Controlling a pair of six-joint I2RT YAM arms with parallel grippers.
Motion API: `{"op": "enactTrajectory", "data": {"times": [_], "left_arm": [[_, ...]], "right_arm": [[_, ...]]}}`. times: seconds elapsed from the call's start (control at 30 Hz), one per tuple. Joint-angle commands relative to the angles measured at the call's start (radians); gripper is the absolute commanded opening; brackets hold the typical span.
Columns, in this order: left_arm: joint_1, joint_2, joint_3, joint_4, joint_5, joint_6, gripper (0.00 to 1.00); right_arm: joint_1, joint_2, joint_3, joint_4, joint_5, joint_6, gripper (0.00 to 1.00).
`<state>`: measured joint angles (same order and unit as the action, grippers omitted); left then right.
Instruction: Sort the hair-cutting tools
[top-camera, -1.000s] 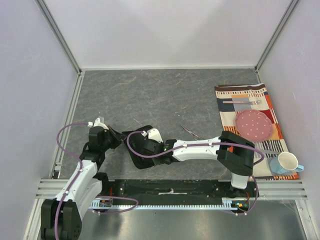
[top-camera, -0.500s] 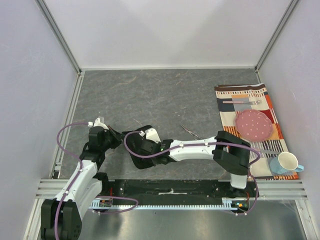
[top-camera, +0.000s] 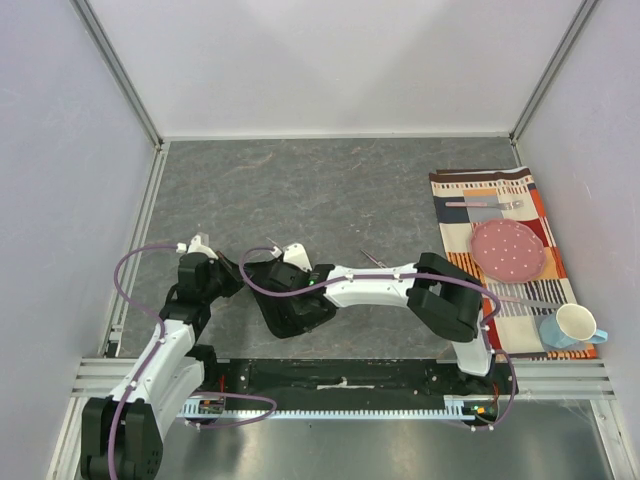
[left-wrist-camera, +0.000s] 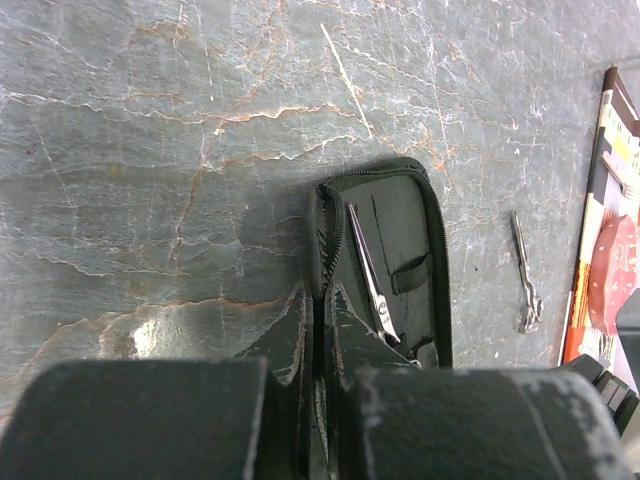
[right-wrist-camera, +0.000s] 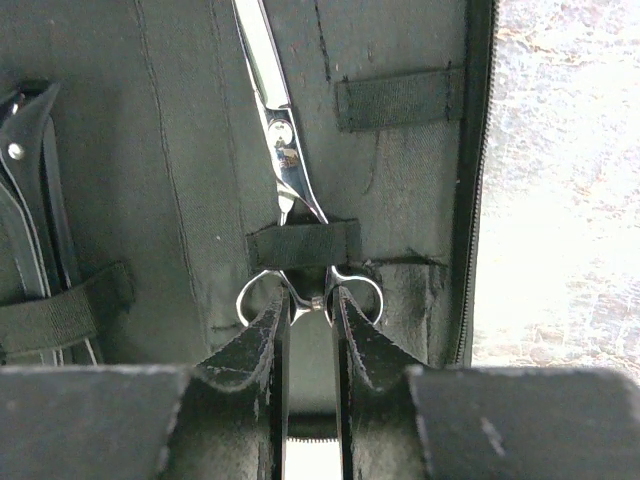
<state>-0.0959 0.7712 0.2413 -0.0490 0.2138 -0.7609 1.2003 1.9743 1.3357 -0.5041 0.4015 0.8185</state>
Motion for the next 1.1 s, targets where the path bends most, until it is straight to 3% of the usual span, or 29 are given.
{"op": "enactTrajectory", "data": {"times": [0.0, 0.1, 0.27, 0.57, 0.73, 0.87, 1.0, 1.03, 1.07], "left_arm": [[-0.015, 0.003, 0.000, 0.008, 0.044, 0.002, 0.02], [-0.018, 0.005, 0.000, 0.008, 0.041, 0.002, 0.02], [-0.018, 0.007, 0.003, 0.003, 0.026, 0.000, 0.02], [-0.016, 0.043, 0.015, 0.026, 0.013, 0.000, 0.02], [-0.018, 0.106, 0.041, 0.044, 0.073, 0.018, 0.02], [-0.018, 0.196, 0.049, 0.152, 0.177, 0.005, 0.02], [-0.022, 0.182, 0.017, 0.161, 0.185, -0.092, 0.02], [-0.028, 0.162, 0.006, 0.153, 0.176, -0.103, 0.14], [-0.030, 0.140, -0.003, 0.141, 0.158, -0.107, 0.19]], "right_arm": [[-0.030, 0.106, 0.069, 0.065, 0.023, 0.016, 0.20], [-0.030, 0.115, 0.082, 0.067, 0.022, 0.016, 0.21], [-0.030, 0.049, 0.034, 0.064, 0.028, 0.013, 0.37], [-0.013, -0.276, -0.116, 0.000, 0.094, -0.019, 0.64], [-0.016, -0.390, -0.185, -0.051, 0.175, -0.064, 0.68], [-0.016, -0.422, -0.242, -0.047, 0.145, -0.076, 0.68], [-0.018, -0.454, -0.294, -0.018, 0.108, -0.081, 0.68], [-0.016, -0.472, -0.303, -0.013, 0.099, -0.084, 0.69], [-0.016, -0.482, -0.317, -0.008, 0.080, -0.088, 0.69]]}}
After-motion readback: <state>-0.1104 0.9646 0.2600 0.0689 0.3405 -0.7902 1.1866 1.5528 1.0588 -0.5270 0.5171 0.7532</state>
